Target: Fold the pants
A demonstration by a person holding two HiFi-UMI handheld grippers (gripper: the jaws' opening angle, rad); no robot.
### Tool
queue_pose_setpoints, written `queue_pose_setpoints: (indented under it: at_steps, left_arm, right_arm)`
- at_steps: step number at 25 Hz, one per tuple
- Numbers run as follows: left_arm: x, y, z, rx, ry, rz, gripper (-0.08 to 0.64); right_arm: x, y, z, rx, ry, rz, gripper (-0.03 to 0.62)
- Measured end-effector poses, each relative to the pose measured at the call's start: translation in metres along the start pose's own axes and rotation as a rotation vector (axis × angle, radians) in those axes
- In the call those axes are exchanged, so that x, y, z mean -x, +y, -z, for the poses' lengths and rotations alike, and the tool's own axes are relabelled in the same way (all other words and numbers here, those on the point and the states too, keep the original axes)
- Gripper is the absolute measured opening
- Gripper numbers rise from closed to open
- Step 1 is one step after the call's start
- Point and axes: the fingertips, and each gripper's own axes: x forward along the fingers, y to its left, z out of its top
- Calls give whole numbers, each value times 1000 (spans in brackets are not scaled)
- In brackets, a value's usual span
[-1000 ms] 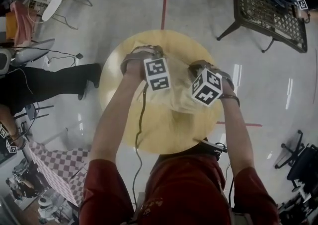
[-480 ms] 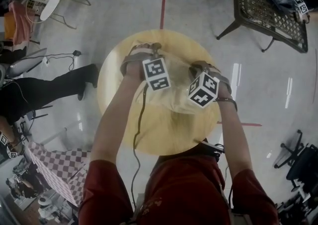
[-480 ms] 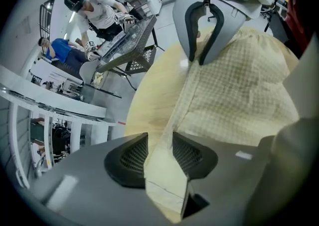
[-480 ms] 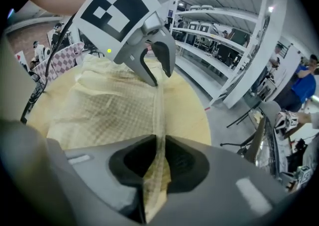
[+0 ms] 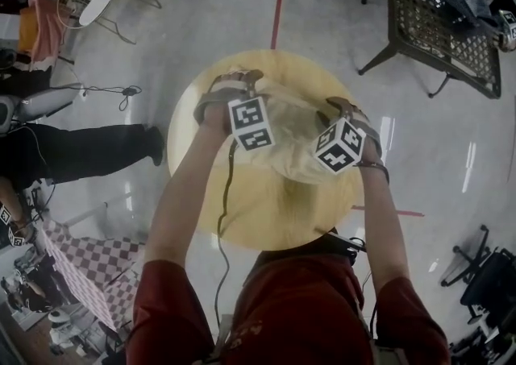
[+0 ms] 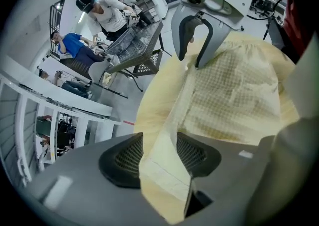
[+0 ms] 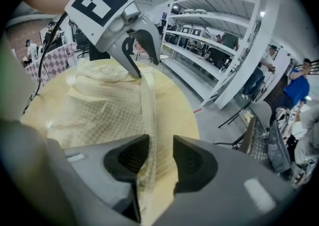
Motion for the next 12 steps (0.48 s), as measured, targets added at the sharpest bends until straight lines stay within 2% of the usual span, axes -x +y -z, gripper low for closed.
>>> queue_pose_setpoints:
  at_steps: [4, 12]
  left_arm:
    - [6, 9, 1, -2, -2, -43, 225]
    - [9, 22, -4, 36, 3, -36, 230]
  right_arm:
    - [1, 4, 1, -5, 12, 0, 144]
    - [4, 0, 9, 0, 9, -4, 144]
